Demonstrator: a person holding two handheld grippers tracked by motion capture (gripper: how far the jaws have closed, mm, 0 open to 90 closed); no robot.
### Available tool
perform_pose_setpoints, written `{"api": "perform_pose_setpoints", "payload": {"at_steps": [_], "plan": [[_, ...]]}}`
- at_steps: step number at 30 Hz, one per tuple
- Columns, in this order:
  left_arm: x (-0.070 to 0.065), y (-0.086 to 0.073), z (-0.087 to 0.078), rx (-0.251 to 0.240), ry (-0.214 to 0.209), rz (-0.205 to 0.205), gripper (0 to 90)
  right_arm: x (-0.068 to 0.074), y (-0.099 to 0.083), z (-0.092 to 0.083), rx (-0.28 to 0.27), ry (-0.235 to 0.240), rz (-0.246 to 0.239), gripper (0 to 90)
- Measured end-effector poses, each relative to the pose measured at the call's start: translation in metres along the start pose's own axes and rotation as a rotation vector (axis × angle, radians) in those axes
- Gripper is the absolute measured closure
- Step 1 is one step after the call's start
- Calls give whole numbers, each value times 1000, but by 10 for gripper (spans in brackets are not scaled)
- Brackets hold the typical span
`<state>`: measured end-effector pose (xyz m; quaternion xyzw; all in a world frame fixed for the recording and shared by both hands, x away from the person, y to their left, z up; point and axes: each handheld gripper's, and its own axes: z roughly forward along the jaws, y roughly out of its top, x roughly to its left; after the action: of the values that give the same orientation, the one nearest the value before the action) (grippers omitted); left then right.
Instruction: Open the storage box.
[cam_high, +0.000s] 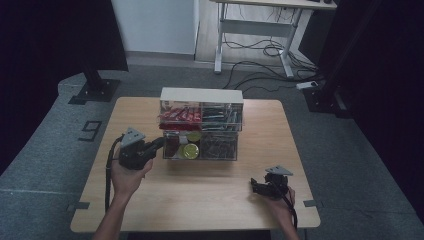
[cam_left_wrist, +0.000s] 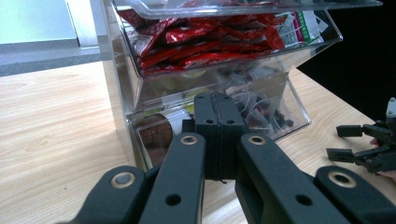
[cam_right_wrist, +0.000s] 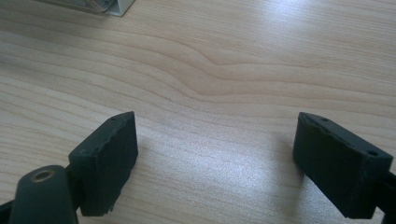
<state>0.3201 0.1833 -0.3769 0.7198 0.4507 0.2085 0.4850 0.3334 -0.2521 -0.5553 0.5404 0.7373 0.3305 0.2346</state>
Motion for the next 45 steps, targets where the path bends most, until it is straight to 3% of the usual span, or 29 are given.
{"api": "perform_pose_setpoints", "payload": {"at_steps": [21,45], "plan": [[-1,29,21,14,-34,-9,900,0,0,0,1,1,0,139],[0,43,38,35,-64,-27,900,0,0,0,2,1,1,139]]}}
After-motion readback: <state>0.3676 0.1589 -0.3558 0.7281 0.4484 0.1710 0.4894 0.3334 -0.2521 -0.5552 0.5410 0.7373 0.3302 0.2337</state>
